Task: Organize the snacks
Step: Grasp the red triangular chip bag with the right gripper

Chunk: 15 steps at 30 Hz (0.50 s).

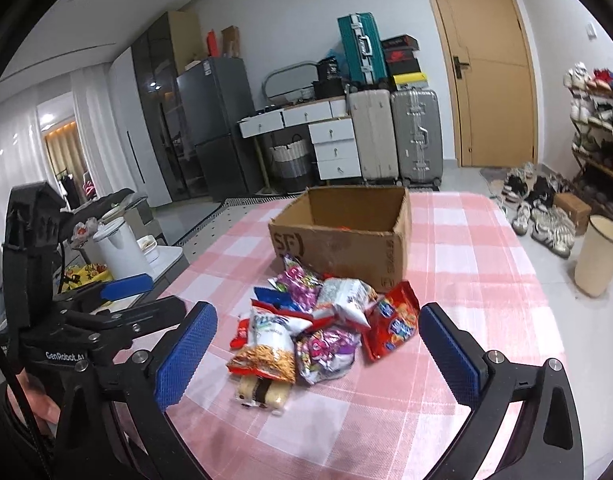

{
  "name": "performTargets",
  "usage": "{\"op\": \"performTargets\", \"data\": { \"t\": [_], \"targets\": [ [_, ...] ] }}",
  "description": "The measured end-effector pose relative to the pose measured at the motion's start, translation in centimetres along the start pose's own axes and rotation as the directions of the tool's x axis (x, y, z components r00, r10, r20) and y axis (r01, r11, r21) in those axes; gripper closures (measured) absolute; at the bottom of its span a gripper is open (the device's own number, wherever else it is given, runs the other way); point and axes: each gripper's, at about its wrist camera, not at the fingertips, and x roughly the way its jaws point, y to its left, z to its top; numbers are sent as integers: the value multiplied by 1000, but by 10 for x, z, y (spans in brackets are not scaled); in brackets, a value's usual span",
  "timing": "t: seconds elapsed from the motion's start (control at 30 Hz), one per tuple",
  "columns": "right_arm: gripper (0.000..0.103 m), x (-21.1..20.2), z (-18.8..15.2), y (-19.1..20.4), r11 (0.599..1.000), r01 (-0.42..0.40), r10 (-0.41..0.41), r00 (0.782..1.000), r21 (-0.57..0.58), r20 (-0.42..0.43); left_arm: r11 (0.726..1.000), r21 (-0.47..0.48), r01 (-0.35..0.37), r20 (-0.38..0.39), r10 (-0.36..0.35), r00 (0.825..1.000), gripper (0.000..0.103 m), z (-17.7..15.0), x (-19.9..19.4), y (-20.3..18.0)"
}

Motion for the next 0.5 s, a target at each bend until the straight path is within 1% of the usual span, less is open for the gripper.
{"op": "performTargets", "data": {
  "t": [0.23, 0.5],
  "targets": [
    [1, 20, -15, -32, 996, 11, -9, 1000, 84, -28, 1000, -11, 16, -44, -16, 999, 1, -12, 26, 6],
    [1, 60, -26, -74, 985, 68, -54, 994, 159, -94, 1000, 8, 30, -82, -29, 996, 1, -17, 64, 5]
  ]
}}
